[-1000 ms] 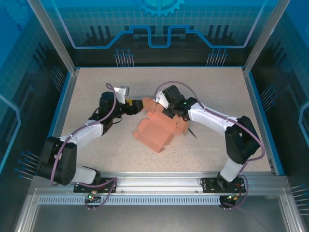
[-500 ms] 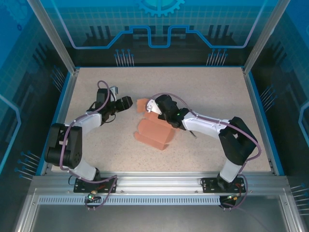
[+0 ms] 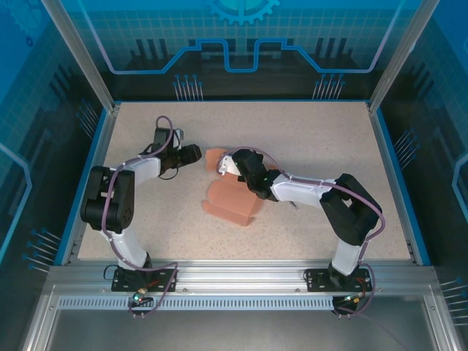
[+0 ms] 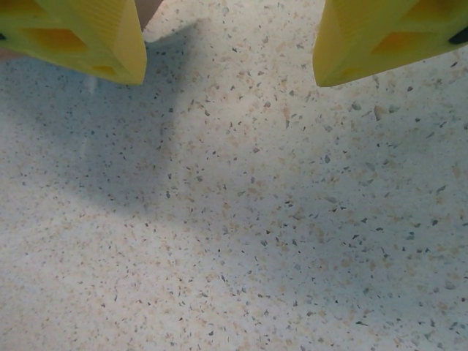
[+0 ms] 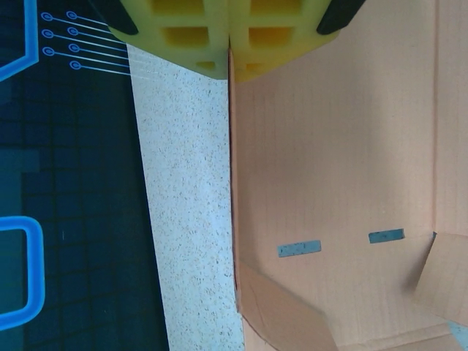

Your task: Fold the paper box

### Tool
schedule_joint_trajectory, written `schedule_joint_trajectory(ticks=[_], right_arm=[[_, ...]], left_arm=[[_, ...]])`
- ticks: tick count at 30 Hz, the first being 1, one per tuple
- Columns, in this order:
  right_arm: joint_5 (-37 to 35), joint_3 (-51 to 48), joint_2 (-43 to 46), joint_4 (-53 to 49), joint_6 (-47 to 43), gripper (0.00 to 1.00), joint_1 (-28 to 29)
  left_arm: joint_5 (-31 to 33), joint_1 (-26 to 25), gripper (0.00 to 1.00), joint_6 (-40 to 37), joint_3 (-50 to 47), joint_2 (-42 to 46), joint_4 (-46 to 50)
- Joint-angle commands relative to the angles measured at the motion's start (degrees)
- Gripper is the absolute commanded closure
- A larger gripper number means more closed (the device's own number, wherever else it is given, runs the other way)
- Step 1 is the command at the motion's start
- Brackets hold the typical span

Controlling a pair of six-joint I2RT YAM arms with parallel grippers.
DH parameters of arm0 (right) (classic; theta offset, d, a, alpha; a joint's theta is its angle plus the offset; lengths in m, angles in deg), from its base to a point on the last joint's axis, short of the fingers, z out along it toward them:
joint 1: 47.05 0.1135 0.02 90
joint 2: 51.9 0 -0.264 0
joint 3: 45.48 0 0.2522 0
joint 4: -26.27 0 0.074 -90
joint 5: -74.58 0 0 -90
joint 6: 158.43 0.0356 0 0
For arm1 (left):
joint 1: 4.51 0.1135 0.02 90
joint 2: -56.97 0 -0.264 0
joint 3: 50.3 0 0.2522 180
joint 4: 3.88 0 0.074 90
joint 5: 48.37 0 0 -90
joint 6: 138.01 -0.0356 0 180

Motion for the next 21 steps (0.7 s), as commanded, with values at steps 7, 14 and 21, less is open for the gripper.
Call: schedule_joint_trajectory(ticks=[7,14,21], right_arm=[[0.03,-0.41,-0.21,2.52,-0.73,1.0,0.86],[0.21,-0.58,-0.2,2.65,-0.61,1.0,0.62],[0.9,-0.67,-0.06,2.3,-0.04,1.0,0.45]], left_arm=[[-8.92,-0.3,0.39,-3.57,2.56,-3.68,0.18],[-13.49,-2.35,0.39,-3.53,-1.29,-1.53,-5.74],[-13.64,-4.95,0.38,-4.01,-5.06,1.24,-9.38]])
